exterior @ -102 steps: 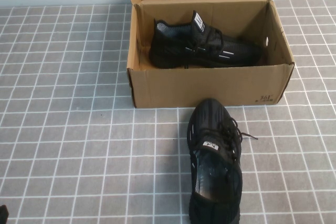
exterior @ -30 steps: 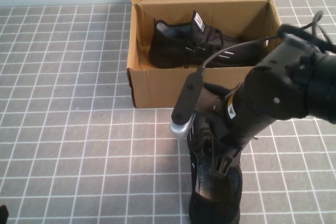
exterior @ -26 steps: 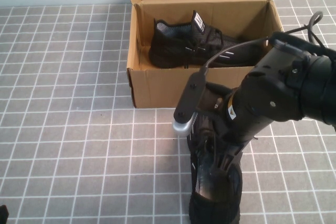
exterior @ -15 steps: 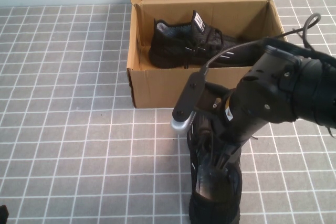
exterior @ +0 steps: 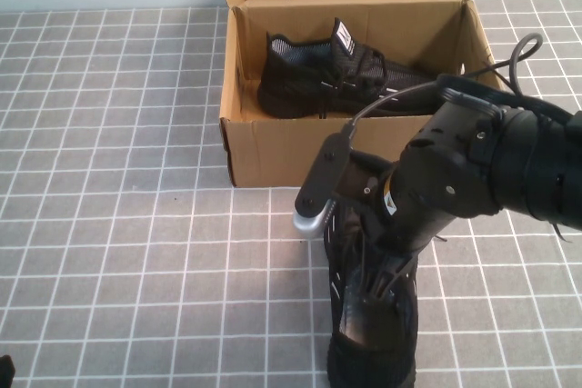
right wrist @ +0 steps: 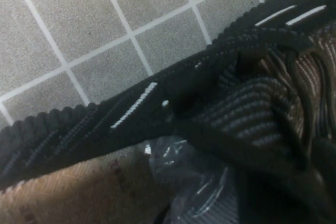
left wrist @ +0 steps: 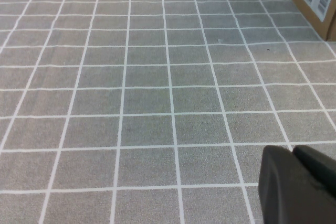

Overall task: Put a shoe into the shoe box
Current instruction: Pick up the shoe from the table

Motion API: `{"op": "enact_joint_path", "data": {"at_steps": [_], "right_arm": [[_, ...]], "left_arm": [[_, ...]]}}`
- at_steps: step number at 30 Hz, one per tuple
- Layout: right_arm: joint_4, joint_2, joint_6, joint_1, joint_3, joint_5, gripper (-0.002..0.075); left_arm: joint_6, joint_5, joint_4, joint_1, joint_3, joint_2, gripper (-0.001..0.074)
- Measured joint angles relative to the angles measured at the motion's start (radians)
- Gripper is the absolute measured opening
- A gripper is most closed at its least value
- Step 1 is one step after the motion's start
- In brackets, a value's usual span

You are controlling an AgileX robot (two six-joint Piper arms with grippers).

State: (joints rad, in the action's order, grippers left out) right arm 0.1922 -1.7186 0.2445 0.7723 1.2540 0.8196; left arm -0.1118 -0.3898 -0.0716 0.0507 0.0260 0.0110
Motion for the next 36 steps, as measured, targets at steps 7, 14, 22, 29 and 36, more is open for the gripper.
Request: {"op": "enact_joint_path", "data": {"at_steps": [7, 14, 22, 29, 36], "right_arm": [[-0.011, 0.000, 0.000, 0.000, 0.000, 0.002, 0.0017], [-0.064, 0.049, -0.002, 0.000, 0.000, 0.038, -0.0005], [-0.136, 0.251, -0.002, 0.000, 0.000, 0.149, -0.0006], [-0.162, 0.434, -0.002, 0.000, 0.012, 0.229, -0.0006], [-0.166, 0.484, -0.002, 0.000, 0.113, 0.243, -0.0006]], "left_arm": [[0.000, 0.000, 0.000, 0.000, 0.000, 0.000, -0.0001], [0.000, 0.000, 0.000, 0.000, 0.000, 0.000, -0.0001], [0.000, 0.000, 0.000, 0.000, 0.000, 0.000, -0.0001], [0.000, 0.000, 0.000, 0.000, 0.000, 0.000, -0.0001], [-0.002, 0.000, 0.000, 0.000, 0.000, 0.000, -0.0001]]}}
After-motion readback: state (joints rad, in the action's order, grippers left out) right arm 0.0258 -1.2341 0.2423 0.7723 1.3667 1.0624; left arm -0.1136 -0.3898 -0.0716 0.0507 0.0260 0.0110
